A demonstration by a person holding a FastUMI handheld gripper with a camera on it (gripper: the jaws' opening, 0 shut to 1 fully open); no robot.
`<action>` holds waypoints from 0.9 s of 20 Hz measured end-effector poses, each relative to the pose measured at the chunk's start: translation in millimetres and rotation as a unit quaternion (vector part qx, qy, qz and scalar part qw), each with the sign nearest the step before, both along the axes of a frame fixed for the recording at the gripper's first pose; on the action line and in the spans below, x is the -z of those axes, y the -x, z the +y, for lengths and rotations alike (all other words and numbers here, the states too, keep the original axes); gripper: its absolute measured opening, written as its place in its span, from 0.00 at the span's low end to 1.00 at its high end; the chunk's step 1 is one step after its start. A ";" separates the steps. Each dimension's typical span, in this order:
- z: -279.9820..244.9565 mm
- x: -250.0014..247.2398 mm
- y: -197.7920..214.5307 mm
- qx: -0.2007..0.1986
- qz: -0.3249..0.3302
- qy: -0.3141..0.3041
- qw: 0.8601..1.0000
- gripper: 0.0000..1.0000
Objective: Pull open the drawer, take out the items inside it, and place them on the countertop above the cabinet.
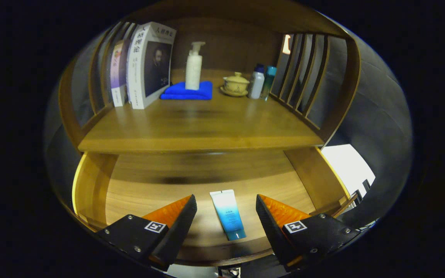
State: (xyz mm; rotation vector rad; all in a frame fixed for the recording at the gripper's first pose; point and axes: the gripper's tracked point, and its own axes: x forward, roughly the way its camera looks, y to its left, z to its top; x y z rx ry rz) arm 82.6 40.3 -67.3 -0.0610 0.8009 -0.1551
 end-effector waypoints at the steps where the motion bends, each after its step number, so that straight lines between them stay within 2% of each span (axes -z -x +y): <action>1: -2.3 9.3 -1.2 0.002 0.014 -0.004 1.000 0.95; 5: -15.9 36.6 0.2 0.028 0.071 -0.004 0.997 0.95; 8: -17.8 54.6 -5.9 0.020 0.110 -0.007 0.994 0.94; 12: -17.4 75.4 7.6 0.025 0.193 -0.015 0.981 0.94; 18: -20.9 86.5 13.2 0.048 0.228 -0.044 0.971 0.93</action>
